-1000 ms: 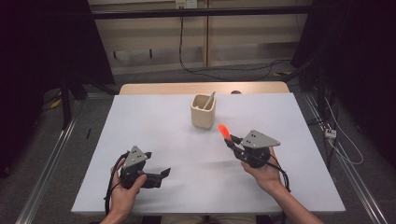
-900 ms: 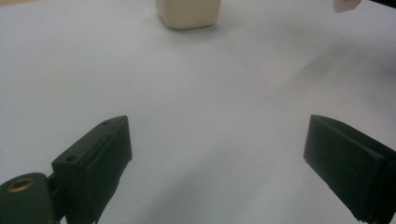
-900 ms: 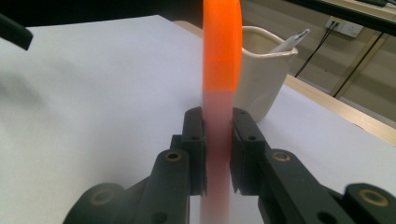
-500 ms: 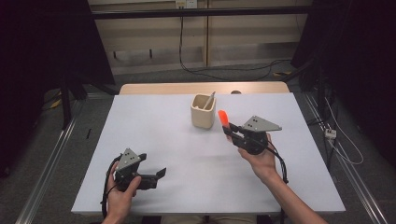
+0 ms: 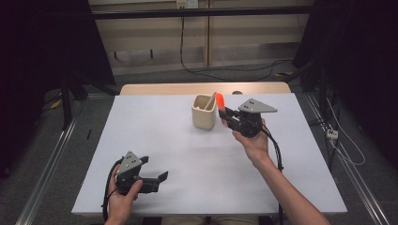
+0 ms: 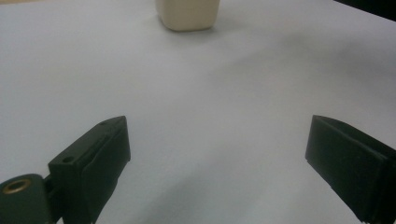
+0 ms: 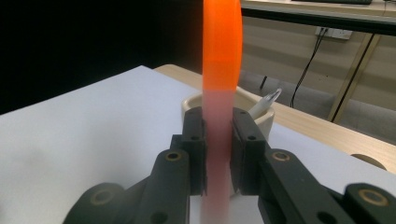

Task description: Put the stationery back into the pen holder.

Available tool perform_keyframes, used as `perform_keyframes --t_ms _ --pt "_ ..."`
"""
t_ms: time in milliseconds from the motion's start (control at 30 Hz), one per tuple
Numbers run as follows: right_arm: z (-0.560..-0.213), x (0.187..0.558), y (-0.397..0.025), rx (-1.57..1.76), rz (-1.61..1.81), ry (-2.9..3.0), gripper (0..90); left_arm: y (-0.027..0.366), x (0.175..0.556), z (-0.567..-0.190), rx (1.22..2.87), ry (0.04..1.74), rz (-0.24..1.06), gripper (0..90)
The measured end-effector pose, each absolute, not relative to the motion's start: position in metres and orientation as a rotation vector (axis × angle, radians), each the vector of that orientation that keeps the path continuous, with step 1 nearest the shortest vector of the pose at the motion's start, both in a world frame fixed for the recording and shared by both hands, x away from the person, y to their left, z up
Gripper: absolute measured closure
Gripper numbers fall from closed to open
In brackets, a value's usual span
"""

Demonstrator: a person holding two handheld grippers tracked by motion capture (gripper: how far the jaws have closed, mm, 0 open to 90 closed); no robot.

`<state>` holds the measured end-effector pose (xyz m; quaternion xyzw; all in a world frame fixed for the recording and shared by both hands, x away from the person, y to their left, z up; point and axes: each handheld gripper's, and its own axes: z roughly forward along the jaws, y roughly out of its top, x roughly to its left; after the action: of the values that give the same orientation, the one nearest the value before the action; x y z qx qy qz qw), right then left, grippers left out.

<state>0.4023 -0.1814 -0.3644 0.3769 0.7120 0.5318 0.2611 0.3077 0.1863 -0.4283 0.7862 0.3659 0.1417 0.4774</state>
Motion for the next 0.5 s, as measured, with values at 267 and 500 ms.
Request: perform_keyframes --t_ms 267,500 --pt "-0.360 0.429 -0.178 1.068 1.452 1.886 77.8 0.189 0.309 -0.429 1.928 0.908 0.340 6.6" --pt "-0.352 0.442 -0.175 1.080 1.439 1.873 77.8 0.190 0.308 -0.428 1.946 0.891 0.387 6.6"
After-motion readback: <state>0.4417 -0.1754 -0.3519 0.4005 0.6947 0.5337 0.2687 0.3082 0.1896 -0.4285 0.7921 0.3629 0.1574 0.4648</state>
